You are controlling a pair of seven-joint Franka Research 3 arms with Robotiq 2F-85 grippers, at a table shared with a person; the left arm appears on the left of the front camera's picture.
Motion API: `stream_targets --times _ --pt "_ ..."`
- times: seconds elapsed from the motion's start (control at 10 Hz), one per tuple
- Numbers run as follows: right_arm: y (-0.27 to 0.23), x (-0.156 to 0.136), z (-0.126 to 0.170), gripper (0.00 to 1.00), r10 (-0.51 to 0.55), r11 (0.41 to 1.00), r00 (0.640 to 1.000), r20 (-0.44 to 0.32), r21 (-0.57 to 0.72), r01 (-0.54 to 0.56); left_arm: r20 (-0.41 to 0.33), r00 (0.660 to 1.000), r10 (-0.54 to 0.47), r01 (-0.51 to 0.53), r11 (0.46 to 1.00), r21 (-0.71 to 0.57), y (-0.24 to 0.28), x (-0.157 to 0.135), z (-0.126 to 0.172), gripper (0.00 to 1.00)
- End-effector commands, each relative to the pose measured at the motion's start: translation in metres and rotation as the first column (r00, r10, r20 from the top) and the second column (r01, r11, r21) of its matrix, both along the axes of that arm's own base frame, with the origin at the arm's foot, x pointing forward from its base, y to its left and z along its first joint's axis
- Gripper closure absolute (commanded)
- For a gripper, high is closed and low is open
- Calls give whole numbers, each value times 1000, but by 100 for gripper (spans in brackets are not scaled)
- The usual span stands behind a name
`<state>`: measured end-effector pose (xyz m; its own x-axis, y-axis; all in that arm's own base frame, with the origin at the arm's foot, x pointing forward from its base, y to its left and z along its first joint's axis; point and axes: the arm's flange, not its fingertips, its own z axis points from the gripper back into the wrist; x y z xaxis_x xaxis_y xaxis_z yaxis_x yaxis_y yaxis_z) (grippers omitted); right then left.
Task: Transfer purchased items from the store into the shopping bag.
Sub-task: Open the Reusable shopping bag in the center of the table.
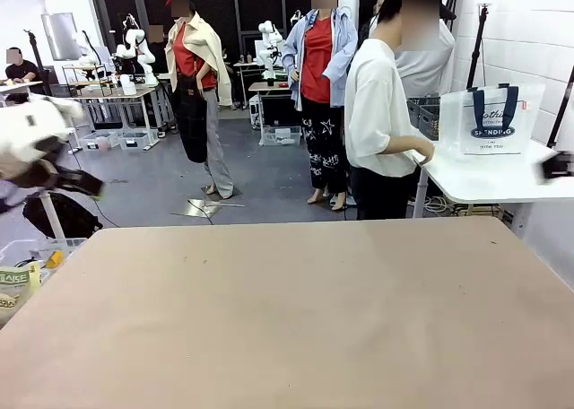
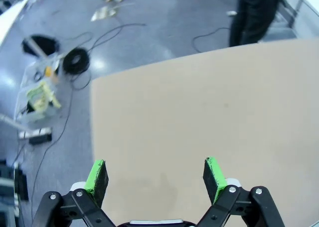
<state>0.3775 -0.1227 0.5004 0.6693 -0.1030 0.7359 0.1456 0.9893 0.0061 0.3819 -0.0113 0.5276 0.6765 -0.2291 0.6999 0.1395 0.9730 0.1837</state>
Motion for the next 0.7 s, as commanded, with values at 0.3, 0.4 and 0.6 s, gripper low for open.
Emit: stream_targets --times 0.3,0.4,0.6 --pt "-166 -37 -98 0 -200 934 972 -124 277 227 -127 983 129 -168 914 -369 156 -99 -96 0" --pt "-162 -34 -102 0 -180 938 976 -121 278 207 -140 984 109 -158 895 -417 170 -89 -100 0" --pt "-163 -60 -102 0 -248 928 956 -157 245 281 -165 969 183 -230 913 -338 189 -44 -39 0"
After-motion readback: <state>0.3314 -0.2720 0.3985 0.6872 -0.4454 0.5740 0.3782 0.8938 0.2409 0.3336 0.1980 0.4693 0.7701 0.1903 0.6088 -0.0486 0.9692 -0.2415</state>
